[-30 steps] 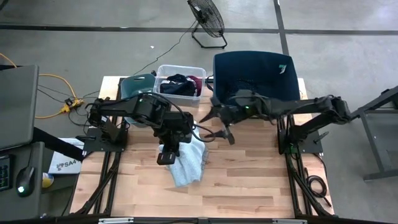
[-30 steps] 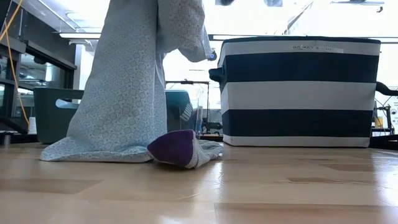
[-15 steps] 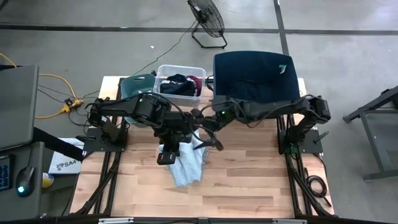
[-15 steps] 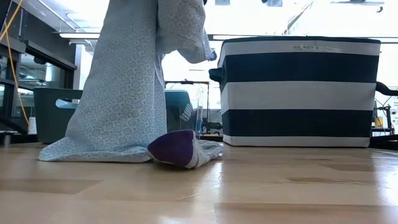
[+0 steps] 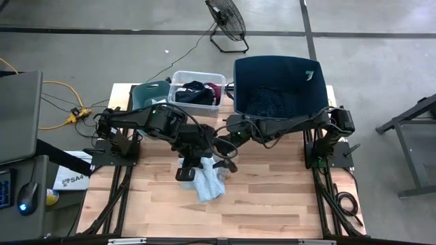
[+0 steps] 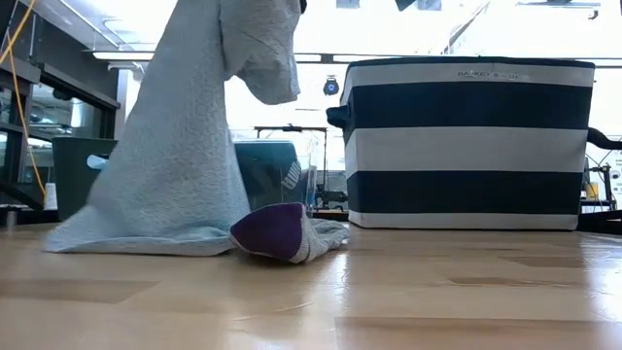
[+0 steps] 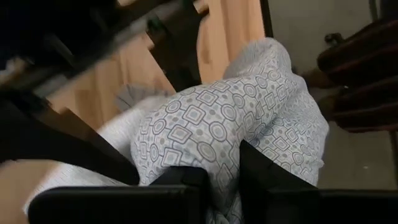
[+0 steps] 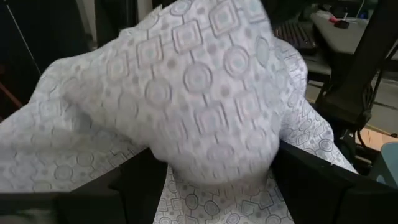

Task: Pick & Place Cloths
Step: Put the white polo shirt into the blue laundry organizer

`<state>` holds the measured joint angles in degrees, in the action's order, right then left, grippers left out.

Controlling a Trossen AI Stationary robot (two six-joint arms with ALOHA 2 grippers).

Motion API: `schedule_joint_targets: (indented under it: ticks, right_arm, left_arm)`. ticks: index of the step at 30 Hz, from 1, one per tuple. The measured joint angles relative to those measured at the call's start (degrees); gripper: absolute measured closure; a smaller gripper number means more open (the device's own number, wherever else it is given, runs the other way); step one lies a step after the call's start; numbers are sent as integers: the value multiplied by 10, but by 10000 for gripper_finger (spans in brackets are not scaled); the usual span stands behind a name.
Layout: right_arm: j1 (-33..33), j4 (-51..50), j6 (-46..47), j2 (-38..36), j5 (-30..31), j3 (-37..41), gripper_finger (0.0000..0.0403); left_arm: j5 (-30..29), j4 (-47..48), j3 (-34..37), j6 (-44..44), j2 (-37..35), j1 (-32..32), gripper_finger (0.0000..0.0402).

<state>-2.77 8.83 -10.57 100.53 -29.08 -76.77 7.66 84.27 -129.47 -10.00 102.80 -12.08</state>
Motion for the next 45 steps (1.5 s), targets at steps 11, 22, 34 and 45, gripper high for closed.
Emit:
schedule_joint_targets:
  ticks: [11, 22, 34, 45]
  right_arm:
    - [-9, -2, 57, -1, -27, 0, 130]
    - [-7, 4, 185, -8, -165, 1, 145]
    - [15, 54, 286, -13, -273, -1, 144]
    - [9, 115, 272, -13, -239, 1, 143]
  left_arm:
    - [-99, -75, 0, 63, -1, -1, 363]
    - [-135, -88, -1, 68, -11, -2, 364]
    - [-165, -73, -2, 26, -54, 0, 364]
    - [-220, -112, -2, 51, -63, 0, 365]
